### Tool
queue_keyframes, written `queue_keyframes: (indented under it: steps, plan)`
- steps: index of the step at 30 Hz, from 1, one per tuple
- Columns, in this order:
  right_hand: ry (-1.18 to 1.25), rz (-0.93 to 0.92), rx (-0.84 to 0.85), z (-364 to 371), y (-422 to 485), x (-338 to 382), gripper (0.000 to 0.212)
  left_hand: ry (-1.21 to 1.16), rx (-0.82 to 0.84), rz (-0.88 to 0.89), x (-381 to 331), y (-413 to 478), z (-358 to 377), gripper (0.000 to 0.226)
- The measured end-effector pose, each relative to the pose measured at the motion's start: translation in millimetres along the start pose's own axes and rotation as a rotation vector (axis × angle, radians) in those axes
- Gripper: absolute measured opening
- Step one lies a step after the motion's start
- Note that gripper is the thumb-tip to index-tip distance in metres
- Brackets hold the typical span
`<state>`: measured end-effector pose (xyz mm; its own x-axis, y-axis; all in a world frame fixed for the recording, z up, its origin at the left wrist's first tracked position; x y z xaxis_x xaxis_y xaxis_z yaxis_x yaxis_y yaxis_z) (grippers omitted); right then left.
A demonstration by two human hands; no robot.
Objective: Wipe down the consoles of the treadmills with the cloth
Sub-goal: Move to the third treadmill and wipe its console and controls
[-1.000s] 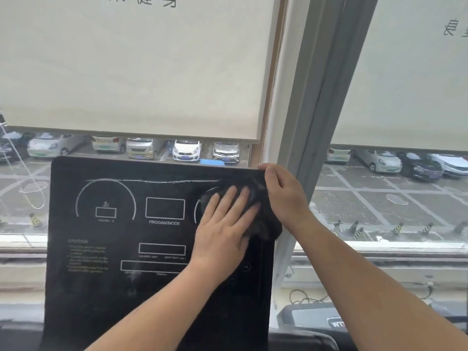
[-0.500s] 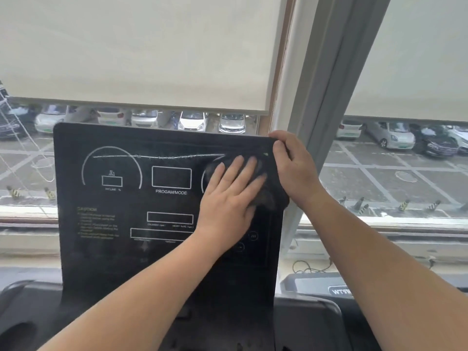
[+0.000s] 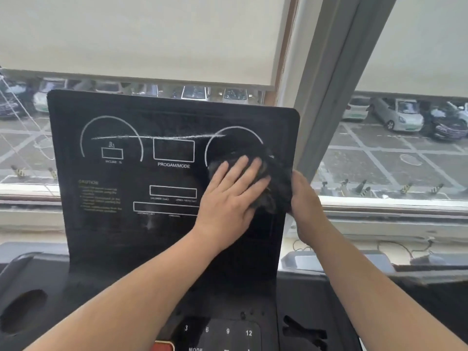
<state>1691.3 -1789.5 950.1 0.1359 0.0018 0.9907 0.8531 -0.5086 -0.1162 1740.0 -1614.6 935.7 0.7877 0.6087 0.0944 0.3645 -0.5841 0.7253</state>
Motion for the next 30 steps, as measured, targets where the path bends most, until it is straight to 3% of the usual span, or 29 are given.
queue_keyframes:
  steps: [3, 5, 7, 11, 13, 17, 20, 22, 24, 28, 30]
  plan:
    - [0.024, 0.082, 0.069, -6.9, -9.8, -15.6, 0.035, 0.018, 0.18, 0.399, 13.9, -20.2, -1.3, 0.058]
    - [0.007, 0.059, 0.112, -10.8, -8.6, -22.1, 0.039, 0.063, 0.224, 0.557, 36.8, -8.8, -6.9, 0.057]
    - [-0.027, 0.054, 0.102, -10.5, -6.6, -25.4, 0.043, 0.112, 0.148, 0.463, 52.9, 10.1, -12.3, 0.056]
    - [-0.055, 0.032, 0.104, -6.1, -8.0, -35.4, 0.053, 0.053, -0.108, -0.081, 36.6, 21.8, -15.0, 0.054]
    - [-0.049, 0.018, 0.093, -6.2, -8.5, -37.1, 0.052, 0.002, -0.116, -0.176, 12.8, 11.2, -6.5, 0.057]
    - [-0.014, 0.024, 0.081, -7.7, -9.5, -33.3, 0.042, 0.004, 0.058, 0.129, -4.8, -38.6, 9.4, 0.063]
    - [-0.038, 0.043, 0.102, -9.9, -11.7, -33.6, 0.046, 0.016, 0.21, 0.428, 14.0, -56.9, 3.6, 0.057]
    - [-0.051, 0.036, 0.088, -9.7, -12.4, -34.6, 0.051, 0.052, 0.256, 0.534, 32.5, -45.5, -4.1, 0.051]
    - [-0.056, 0.022, 0.062, -7.7, -12.4, -35.4, 0.05, 0.078, 0.173, 0.435, 50.7, -23.1, -13.9, 0.05]
    - [-0.063, -0.019, 0.048, -2.1, -18.6, -30.5, 0.038, 0.001, -0.111, -0.219, 62.4, 20.0, -28.2, 0.056]
    - [-0.069, -0.047, 0.033, -0.6, -20.2, -30.6, 0.037, -0.051, -0.168, -0.424, 44.7, 32.1, -26.0, 0.058]
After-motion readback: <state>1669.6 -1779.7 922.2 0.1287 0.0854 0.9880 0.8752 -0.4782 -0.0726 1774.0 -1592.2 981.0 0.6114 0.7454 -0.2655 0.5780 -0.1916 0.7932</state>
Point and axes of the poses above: each hand's wrist, its own y-axis towards the middle knuckle, its own z-axis out of the palm, x = y × z, the point moved 1 cm from there along y, towards the middle knuckle, and after that the axes turned 3 degrees about -x, right-handed, at the moved point
